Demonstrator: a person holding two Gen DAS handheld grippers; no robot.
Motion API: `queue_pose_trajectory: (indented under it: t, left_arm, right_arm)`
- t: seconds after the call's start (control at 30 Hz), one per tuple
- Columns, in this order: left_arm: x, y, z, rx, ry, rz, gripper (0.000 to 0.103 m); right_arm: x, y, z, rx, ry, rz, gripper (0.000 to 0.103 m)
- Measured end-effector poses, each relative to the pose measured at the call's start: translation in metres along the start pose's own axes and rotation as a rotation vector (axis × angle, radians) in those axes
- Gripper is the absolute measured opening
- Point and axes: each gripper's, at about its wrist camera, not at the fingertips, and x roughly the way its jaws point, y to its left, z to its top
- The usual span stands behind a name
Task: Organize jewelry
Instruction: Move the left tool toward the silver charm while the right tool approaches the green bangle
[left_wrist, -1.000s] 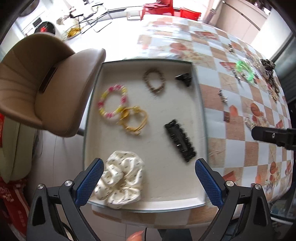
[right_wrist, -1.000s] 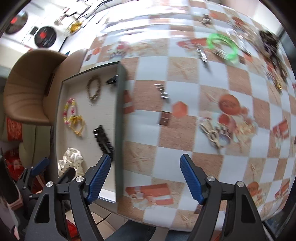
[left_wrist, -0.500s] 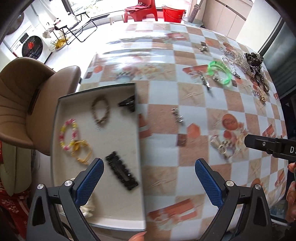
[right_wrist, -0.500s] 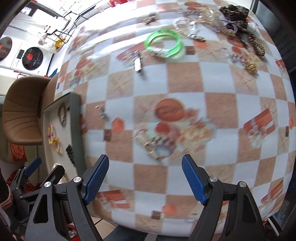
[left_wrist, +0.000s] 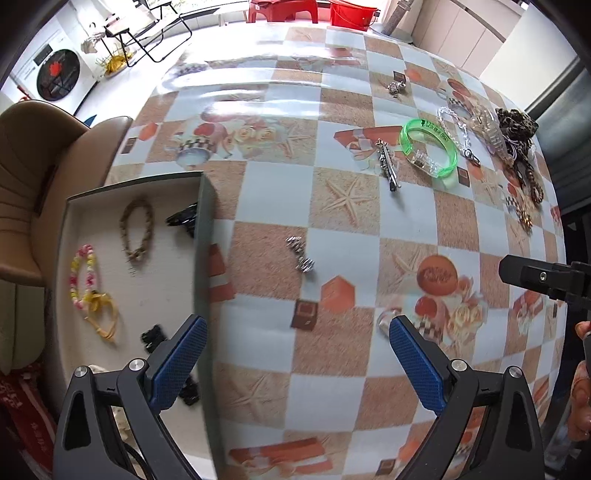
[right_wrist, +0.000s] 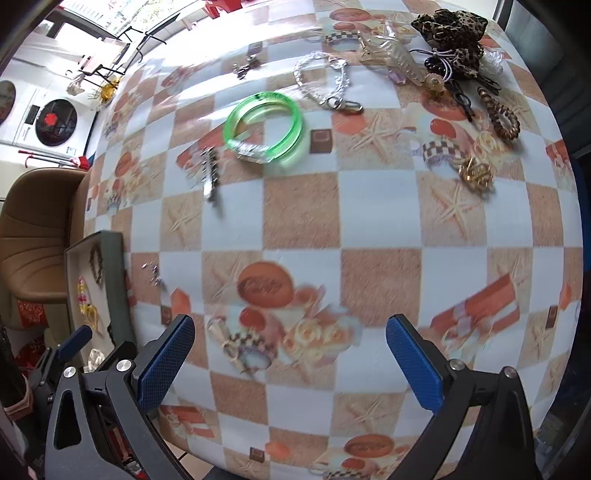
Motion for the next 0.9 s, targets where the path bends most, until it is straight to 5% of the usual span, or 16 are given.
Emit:
queue_pose_trajectory:
  t: [0.57,0.9]
  left_arm:
    - [0.061,-0.006,0.036,-0.098,0.022,0.049,0.101]
    - [0.080,0.003,0.040,-0.153,0.039,0.059,0.101]
  right_arm:
    - [0.037,-0.011,0.097,0.040,-0.013,0.009,0.102]
    - [0.055,0.009,0.127,0.037,-0.056,-0.064,0.078]
